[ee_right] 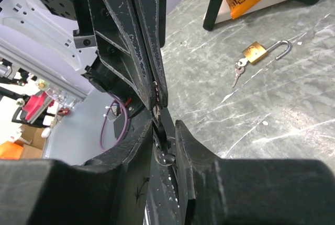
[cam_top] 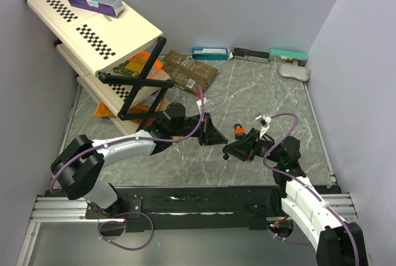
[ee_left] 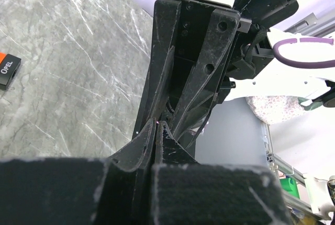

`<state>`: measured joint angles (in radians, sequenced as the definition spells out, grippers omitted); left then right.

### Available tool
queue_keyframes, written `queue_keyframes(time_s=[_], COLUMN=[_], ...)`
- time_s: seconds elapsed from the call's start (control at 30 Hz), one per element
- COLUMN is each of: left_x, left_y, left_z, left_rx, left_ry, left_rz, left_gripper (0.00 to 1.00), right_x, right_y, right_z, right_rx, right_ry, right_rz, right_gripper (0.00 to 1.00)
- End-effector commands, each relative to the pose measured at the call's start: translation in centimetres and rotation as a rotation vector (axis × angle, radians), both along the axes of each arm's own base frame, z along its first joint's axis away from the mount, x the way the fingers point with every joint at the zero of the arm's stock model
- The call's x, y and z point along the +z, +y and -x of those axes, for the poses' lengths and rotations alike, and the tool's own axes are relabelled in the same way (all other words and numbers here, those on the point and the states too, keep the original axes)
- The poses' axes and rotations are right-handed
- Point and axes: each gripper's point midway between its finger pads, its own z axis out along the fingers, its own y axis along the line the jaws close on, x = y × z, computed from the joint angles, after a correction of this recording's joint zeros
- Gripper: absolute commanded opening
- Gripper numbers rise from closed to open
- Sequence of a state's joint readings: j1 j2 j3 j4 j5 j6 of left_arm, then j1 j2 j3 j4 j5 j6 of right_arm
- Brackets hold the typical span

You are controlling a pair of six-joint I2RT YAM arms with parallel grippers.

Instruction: Unlock with the key

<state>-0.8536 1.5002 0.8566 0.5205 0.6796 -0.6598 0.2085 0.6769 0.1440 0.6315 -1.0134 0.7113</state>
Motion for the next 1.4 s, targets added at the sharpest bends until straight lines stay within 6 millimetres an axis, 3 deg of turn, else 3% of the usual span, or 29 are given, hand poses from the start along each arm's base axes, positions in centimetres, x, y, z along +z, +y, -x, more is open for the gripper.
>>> queue_keyframes(time_s=[0.0, 0.17, 0.4, 0.53, 0.57, 0.6, 0.67, 0.7, 0.73, 0.77, 0.83, 0.87, 0.93, 0.97, 1.0, 1.13, 1.2, 1.23, 1.37], left_x=[3.6, 3.6, 3.7, 3.7, 3.5, 3.7, 3.2, 3.3, 3.0, 2.5, 0.4, -0.3, -2.6, -2.5, -4.4, -7.1, -8.5, -10.0, -12.8], left_y=[0.0, 0.0, -0.2, -0.3, -0.2, -0.2, -0.2, -0.2, -0.3, -0.6, -0.8, -1.4, -1.9, -2.4, -2.5, -3.6, -4.6, -4.2, -5.4], left_z=[0.0, -0.1, -0.5, -0.9, -1.0, -1.2, -1.9, -2.1, -3.1, -2.9, -4.6, -4.1, -5.1, -5.3, -5.6, -6.3, -7.1, -6.9, -8.1], left_rx=[-0.002, 0.005, 0.018, 0.039, 0.045, 0.058, 0.106, 0.124, 0.181, 0.199, 0.305, 0.311, 0.369, 0.384, 0.394, 0.442, 0.457, 0.466, 0.494], left_ry=[-0.070, -0.067, -0.066, -0.072, -0.075, -0.081, -0.096, -0.106, -0.135, -0.139, -0.148, -0.150, -0.122, -0.107, -0.072, 0.057, 0.091, 0.129, 0.169], left_rz=[0.097, 0.098, 0.100, 0.088, 0.075, 0.072, 0.039, 0.030, 0.007, -0.025, -0.151, -0.193, -0.297, -0.305, -0.355, -0.415, -0.448, -0.512, -0.597], left_gripper=[0.01, 0.01, 0.01, 0.01, 0.04, 0.14, 0.44, 0.69, 0.76, 0.85, 0.89, 0.90, 0.90, 0.90, 0.90, 0.90, 0.89, 0.89, 0.86], right_x=[0.3, 0.3, -0.1, -0.7, -0.8, -2.2, -2.5, -3.6, -3.5, -3.8, -4.6, -4.7, -4.4, -4.3, -3.7, -2.2, -1.2, -0.5, 0.1], right_y=[-0.1, -0.1, -0.2, -0.4, -0.8, -1.1, -1.9, -2.8, -3.7, -4.4, -6.8, -7.5, -9.4, -10.0, -10.5, -13.7, -14.1, -14.2, -14.2], right_z=[0.0, 0.1, -0.2, -1.1, -2.1, -2.5, -4.0, -4.8, -5.7, -6.3, -7.7, -8.0, -8.6, -8.7, -8.8, -8.8, -8.6, -8.5, -8.0], right_rx=[0.003, 0.007, -0.008, -0.059, -0.120, -0.156, -0.242, -0.315, -0.371, -0.416, -0.555, -0.594, -0.687, -0.719, -0.748, -0.927, -0.951, -0.962, -0.965], right_ry=[-0.046, -0.048, -0.043, -0.017, -0.019, 0.057, 0.067, 0.121, 0.118, 0.136, 0.184, 0.189, 0.191, 0.187, 0.176, 0.145, 0.116, 0.093, 0.073], right_rz=[0.005, 0.002, 0.009, 0.018, 0.030, 0.065, 0.113, 0.153, 0.184, 0.211, 0.290, 0.311, 0.352, 0.362, 0.366, 0.403, 0.394, 0.382, 0.365], right_gripper=[0.31, 0.24, 0.00, 0.00, 0.00, 0.00, 0.00, 0.00, 0.00, 0.00, 0.00, 0.00, 0.00, 0.00, 0.00, 0.00, 0.00, 0.00, 0.00])
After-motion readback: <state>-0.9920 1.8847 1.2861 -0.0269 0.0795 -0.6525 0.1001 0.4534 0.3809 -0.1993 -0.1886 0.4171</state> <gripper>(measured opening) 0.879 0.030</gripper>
